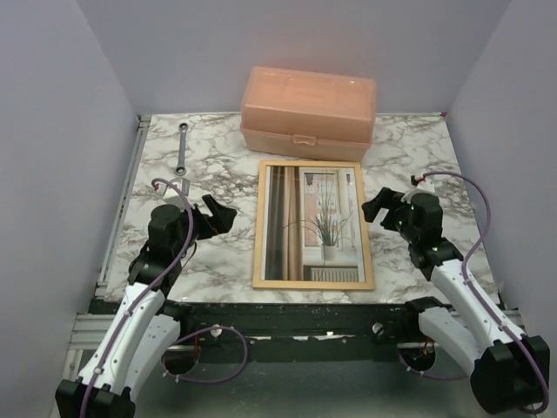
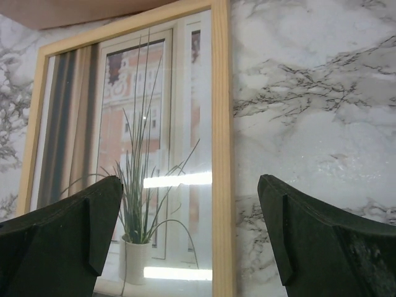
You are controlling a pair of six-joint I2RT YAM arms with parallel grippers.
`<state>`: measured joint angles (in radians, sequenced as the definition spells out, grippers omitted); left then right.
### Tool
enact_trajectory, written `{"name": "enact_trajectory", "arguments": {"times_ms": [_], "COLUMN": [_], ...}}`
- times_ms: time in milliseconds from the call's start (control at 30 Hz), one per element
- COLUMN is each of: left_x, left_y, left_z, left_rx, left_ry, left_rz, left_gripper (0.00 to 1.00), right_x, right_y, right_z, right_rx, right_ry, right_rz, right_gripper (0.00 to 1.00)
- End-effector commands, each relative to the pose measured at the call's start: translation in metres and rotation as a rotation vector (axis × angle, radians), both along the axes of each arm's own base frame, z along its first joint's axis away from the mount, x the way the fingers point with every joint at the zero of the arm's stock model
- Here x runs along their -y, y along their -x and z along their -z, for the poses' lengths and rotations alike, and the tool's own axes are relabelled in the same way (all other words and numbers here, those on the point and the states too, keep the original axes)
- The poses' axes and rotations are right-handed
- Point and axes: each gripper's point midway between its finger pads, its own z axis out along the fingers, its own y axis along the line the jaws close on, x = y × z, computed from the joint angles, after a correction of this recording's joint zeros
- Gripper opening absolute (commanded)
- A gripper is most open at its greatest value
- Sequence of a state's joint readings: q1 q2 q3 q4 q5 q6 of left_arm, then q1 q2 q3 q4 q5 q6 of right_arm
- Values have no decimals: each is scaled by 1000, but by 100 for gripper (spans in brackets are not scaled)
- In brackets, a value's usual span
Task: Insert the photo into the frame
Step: Reset both arms
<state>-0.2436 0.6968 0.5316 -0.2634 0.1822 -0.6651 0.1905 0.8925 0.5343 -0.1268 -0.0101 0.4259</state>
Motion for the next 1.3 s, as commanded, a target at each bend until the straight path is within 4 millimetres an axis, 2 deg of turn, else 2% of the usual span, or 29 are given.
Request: {"name": "enact_trajectory", "arguments": {"times_ms": [0,133,200,367,433,533,633,733,833,867,967,1033,1100,1167,1267], "left_x": [-44,-64,-78,-110,-113,-110,-104,-110,-121,-126,-126,-138,-143,-145,-141], "left_y": [-21,-28,-31,-40,-45,-53,-69,-84,-96,-99,-96,-102,-110,-109,-111], "left_z": [-28,-31,-24,1,6,10,3,-6,0,7,12,10,22,12,16], "left_rx": [313,491,536,510,543,588,618,649,650,640,635,615,503,563,542], "left_ry": [-208,-263,-354,-507,-523,-564,-603,-611,-631,-636,-597,-614,-604,-616,-617], "left_rz": [-151,-254,-296,-433,-455,-427,-375,-389,-388,-398,-409,-481,-497,-511,-482], "left_gripper": [98,99,99,99,99,99,98,99,98,99,98,97,99,99,99], "right_x": [20,44,50,69,78,80,73,69,64,64,75,79,78,81,83], "right_y": [-13,-13,-15,-24,-27,-30,-40,-52,-72,-76,-76,-76,-82,-80,-81], "right_z": [-19,-6,-2,5,14,28,26,19,25,30,42,41,50,46,47], "right_rx": [225,267,312,336,340,361,401,477,449,438,460,490,418,454,441], "right_ry": [58,92,122,246,263,248,267,265,320,330,290,287,290,300,296], "right_rz": [84,218,236,294,345,370,323,298,247,232,263,274,265,278,293], "right_gripper": [100,100,100,99,99,100,100,100,100,100,100,100,100,100,100]}}
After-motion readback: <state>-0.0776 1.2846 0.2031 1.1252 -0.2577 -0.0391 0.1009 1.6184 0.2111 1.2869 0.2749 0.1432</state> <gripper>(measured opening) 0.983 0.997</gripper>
